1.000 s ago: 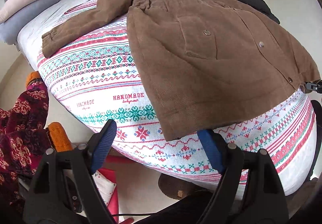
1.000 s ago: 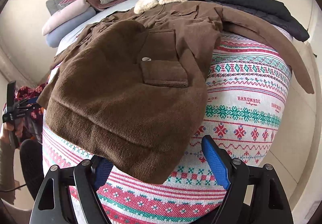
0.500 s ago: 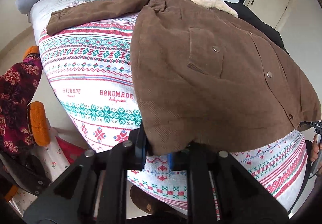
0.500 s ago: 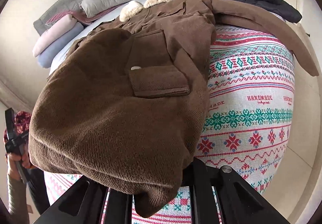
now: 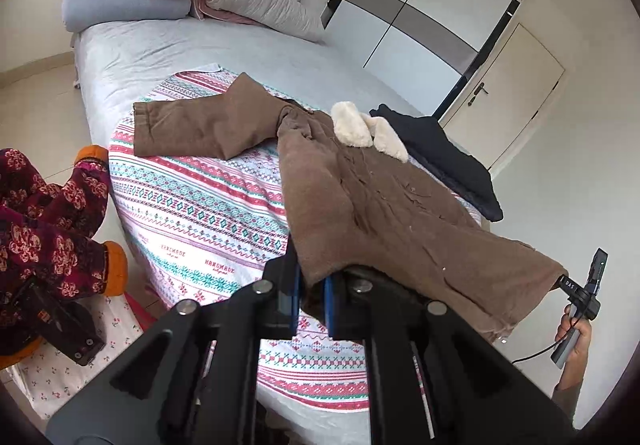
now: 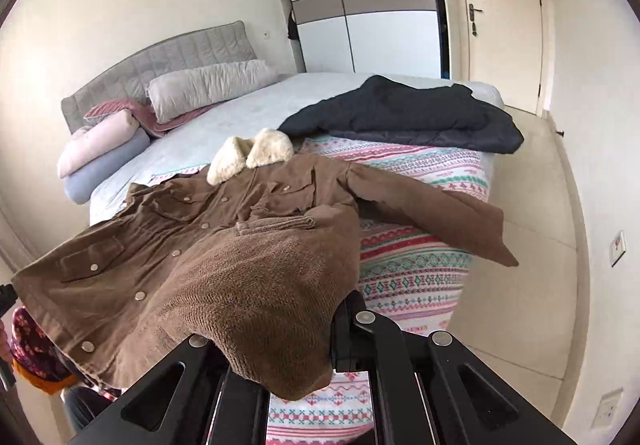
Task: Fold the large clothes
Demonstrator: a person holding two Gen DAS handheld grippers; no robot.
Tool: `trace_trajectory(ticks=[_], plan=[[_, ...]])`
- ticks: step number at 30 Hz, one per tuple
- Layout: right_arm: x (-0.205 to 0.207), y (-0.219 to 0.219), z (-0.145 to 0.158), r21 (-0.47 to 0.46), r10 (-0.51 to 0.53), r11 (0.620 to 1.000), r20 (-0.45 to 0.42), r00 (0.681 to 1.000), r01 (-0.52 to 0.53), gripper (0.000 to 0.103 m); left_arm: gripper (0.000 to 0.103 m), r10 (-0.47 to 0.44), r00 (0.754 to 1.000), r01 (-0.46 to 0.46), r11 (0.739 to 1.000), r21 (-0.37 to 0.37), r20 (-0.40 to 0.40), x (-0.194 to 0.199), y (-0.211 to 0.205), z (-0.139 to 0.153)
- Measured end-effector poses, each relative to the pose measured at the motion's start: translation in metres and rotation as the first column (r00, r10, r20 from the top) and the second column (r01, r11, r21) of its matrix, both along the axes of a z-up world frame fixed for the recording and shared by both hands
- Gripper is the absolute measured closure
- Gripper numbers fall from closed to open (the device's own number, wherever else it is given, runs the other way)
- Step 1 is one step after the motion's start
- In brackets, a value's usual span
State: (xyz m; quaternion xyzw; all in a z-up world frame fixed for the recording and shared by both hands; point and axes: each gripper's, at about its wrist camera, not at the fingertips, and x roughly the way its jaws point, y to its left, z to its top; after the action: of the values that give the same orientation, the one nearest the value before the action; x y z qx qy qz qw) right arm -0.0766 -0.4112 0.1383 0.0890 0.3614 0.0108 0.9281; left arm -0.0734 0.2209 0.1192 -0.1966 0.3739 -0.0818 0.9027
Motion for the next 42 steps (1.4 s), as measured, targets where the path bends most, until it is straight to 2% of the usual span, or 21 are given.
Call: trace_trajectory(ticks=[3, 4, 6, 8, 9, 11, 12, 13, 14, 16, 18, 22, 25, 29, 33, 37, 42], plan=[[-0.005, -0.015, -0.032, -0.029, -0.025, 0.999, -0.118, 0.993, 0.022, 0.096, 0.091, -0.004, 0.985, 0.024, 0.993, 0.113, -0.173, -0.004, -0.006, -0.052], [-0.008, -0.019, -0.048, -0.041, -0.024, 0.999, -0.167, 0.986, 0.018, 0.095, 0.090, 0.002, 0.972, 0.032, 0.989, 0.141, -0.236, -0.004, -0.009, -0.075], [-0.011, -0.021, -0.084, -0.069, -0.004, 0.997, -0.275, 0.961, -0.015, 0.095, 0.089, 0.012, 0.930, 0.082, 0.968, 0.239, -0.367, -0.004, -0.017, -0.120], [-0.019, -0.018, -0.113, -0.088, 0.031, 0.994, -0.379, 0.925, -0.069, 0.089, 0.088, 0.008, 0.897, 0.124, 0.955, 0.268, -0.442, -0.011, -0.023, -0.144], [-0.028, -0.017, -0.123, -0.099, 0.045, 0.991, -0.413, 0.910, -0.094, 0.085, 0.088, 0.005, 0.896, 0.136, 0.949, 0.285, -0.445, -0.016, -0.024, -0.144], [-0.045, -0.016, -0.126, -0.153, 0.052, 0.979, -0.445, 0.894, -0.133, 0.084, 0.074, -0.010, 0.920, 0.140, 0.941, 0.307, -0.391, -0.030, -0.022, -0.126], [-0.054, -0.018, -0.121, -0.161, 0.062, 0.976, -0.440, 0.896, -0.147, 0.081, 0.048, -0.015, 0.933, 0.134, 0.941, 0.310, -0.359, -0.036, -0.019, -0.113], [-0.063, -0.022, -0.114, -0.158, 0.071, 0.976, -0.424, 0.903, -0.150, 0.075, 0.028, -0.014, 0.950, 0.116, 0.943, 0.311, -0.313, -0.041, -0.015, -0.099], [-0.068, -0.027, -0.104, -0.146, 0.074, 0.979, -0.403, 0.912, -0.144, 0.071, 0.024, -0.014, 0.965, 0.097, 0.946, 0.310, -0.260, -0.045, -0.012, -0.086], [-0.075, -0.039, -0.082, -0.111, 0.064, 0.988, -0.343, 0.937, -0.108, 0.041, 0.024, -0.026, 0.977, 0.090, 0.949, 0.302, -0.211, -0.043, -0.011, -0.067], [-0.071, -0.049, -0.060, -0.061, 0.053, 0.996, -0.263, 0.963, -0.072, 0.032, 0.024, -0.023, 0.981, 0.079, 0.952, 0.296, -0.190, -0.031, -0.015, -0.057], [-0.039, -0.060, -0.036, 0.049, 0.057, 0.998, -0.194, 0.979, -0.048, 0.030, 0.022, -0.034, 0.987, 0.081, 0.947, 0.310, -0.156, 0.006, -0.044, -0.046], [-0.003, -0.059, -0.026, 0.062, 0.072, 0.996, -0.184, 0.980, -0.061, 0.030, 0.020, -0.074, 0.989, 0.112, 0.943, 0.314, -0.130, 0.038, -0.076, -0.038], [0.051, -0.057, -0.021, 0.077, 0.076, 0.995, -0.201, 0.977, -0.062, 0.030, 0.015, -0.117, 0.988, 0.144, 0.944, 0.296, -0.105, 0.076, -0.115, -0.031], [0.096, -0.054, -0.026, 0.101, 0.079, 0.993, -0.245, 0.966, -0.056, 0.030, 0.013, -0.147, 0.981, 0.178, 0.945, 0.276, -0.128, 0.113, -0.137, -0.042], [0.129, -0.041, -0.027, 0.061, 0.092, 0.995, -0.285, 0.954, -0.078, 0.030, 0.013, -0.098, 0.979, 0.148, 0.946, 0.290, -0.181, 0.151, -0.133, -0.061], [0.159, -0.005, -0.010, -0.040, 0.174, 0.981, -0.269, 0.947, -0.192, 0.029, 0.013, 0.045, 0.977, 0.026, 0.947, 0.320, -0.211, 0.190, -0.080, -0.082]])
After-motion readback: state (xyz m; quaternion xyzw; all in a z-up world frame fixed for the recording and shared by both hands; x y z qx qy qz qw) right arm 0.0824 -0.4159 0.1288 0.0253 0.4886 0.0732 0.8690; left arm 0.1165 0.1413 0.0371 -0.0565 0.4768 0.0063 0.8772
